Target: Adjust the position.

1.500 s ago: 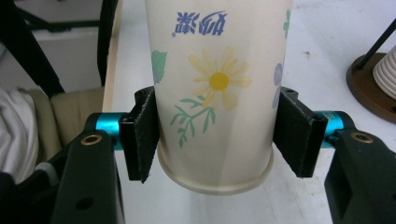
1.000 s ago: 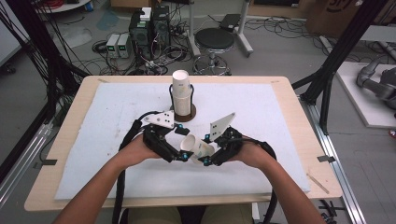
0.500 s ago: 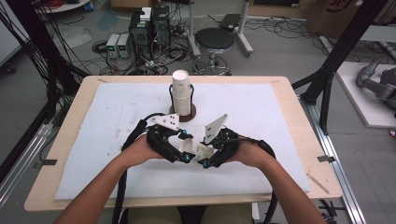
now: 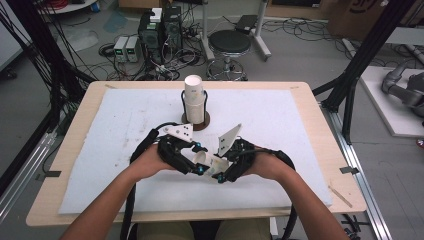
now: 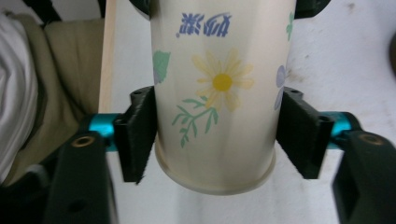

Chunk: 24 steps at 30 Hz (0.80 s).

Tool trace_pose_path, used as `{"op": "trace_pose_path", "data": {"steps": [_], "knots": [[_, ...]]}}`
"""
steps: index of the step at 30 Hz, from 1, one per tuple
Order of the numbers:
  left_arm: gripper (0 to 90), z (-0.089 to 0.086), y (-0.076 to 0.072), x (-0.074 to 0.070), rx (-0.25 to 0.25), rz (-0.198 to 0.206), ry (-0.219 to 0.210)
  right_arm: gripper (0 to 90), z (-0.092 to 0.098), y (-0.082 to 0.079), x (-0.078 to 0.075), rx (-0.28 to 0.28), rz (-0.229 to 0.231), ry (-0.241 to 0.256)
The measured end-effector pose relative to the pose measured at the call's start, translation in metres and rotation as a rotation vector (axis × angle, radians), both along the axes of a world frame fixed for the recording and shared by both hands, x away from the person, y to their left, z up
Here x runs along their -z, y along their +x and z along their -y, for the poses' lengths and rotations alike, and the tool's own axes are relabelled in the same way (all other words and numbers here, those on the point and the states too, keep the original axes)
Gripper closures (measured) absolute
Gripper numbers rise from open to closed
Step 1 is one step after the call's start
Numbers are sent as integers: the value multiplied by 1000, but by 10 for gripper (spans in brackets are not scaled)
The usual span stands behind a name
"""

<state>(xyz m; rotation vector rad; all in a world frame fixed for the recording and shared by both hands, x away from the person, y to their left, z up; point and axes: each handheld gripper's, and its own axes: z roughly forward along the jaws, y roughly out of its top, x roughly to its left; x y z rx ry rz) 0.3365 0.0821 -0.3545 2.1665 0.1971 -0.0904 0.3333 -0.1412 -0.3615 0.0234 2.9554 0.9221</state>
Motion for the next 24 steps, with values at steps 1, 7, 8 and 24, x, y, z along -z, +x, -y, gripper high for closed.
{"op": "trace_pose_path", "data": {"steps": [1, 7, 8, 24], "knots": [[374, -1, 0, 0, -5, -1, -4, 313, 0, 0, 0, 0, 0, 0], [375, -11, 2, -3, -43, 10, -67, 221, 9, -1, -11, 63, 4, 111], [374, -13, 3, -3, -44, 13, -78, 220, 14, 0, -13, 72, 7, 147], [374, -43, -5, 6, -129, 41, -261, 198, 50, -7, -11, 228, 21, 442]]}}
